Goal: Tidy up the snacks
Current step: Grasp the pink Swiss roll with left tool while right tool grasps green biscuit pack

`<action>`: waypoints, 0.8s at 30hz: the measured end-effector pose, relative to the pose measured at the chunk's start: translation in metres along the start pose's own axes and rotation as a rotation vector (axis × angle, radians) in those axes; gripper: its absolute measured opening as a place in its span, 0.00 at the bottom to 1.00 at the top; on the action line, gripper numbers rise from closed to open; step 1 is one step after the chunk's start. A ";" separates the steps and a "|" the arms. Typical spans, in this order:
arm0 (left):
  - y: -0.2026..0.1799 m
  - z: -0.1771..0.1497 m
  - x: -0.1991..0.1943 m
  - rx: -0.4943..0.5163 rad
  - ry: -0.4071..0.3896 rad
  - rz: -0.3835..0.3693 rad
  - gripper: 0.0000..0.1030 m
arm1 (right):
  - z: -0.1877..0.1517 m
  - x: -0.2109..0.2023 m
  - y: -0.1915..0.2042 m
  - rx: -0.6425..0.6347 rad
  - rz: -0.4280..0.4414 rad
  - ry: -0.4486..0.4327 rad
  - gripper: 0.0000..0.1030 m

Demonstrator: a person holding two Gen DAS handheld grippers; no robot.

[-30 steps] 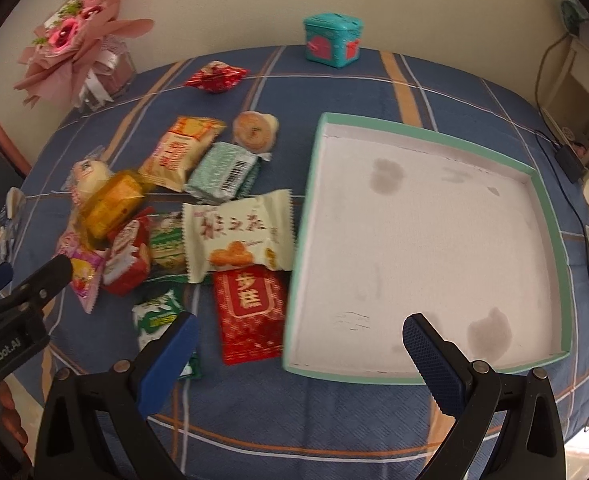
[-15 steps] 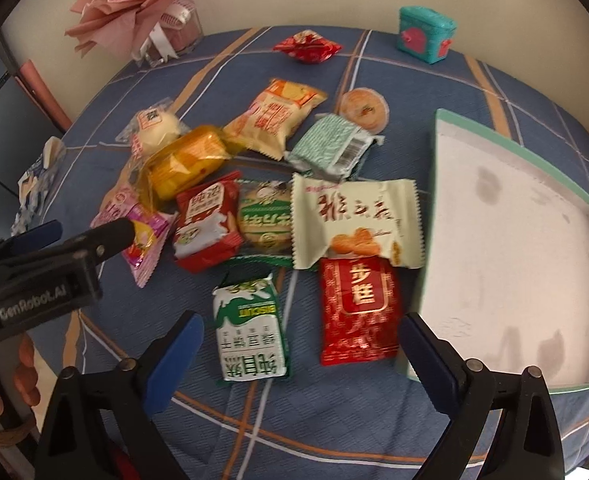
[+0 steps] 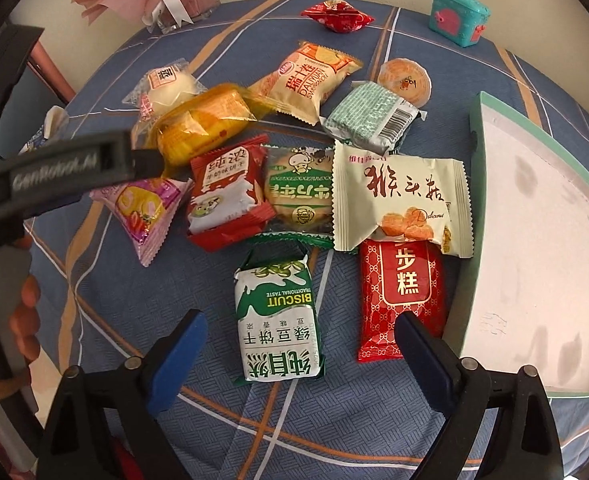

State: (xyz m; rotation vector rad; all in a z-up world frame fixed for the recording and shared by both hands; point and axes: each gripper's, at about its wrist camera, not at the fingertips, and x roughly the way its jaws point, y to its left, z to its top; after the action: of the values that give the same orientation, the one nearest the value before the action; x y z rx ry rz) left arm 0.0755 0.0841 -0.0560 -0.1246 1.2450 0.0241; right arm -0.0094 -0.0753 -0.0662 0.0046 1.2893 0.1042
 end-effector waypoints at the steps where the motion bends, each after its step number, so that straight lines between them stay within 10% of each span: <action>1: 0.000 0.001 0.003 -0.007 0.009 0.002 1.00 | 0.000 0.001 0.000 0.001 0.000 0.003 0.93; 15: 0.036 -0.021 0.019 -0.030 0.063 0.020 1.00 | -0.001 0.014 -0.012 0.009 -0.010 0.028 0.93; 24: 0.049 -0.022 0.016 0.001 0.026 0.008 0.86 | -0.005 0.011 -0.017 0.011 -0.005 0.035 0.73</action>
State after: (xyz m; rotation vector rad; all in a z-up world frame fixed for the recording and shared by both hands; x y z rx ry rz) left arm 0.0559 0.1297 -0.0819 -0.1188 1.2714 0.0289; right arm -0.0100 -0.0917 -0.0795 0.0087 1.3253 0.0934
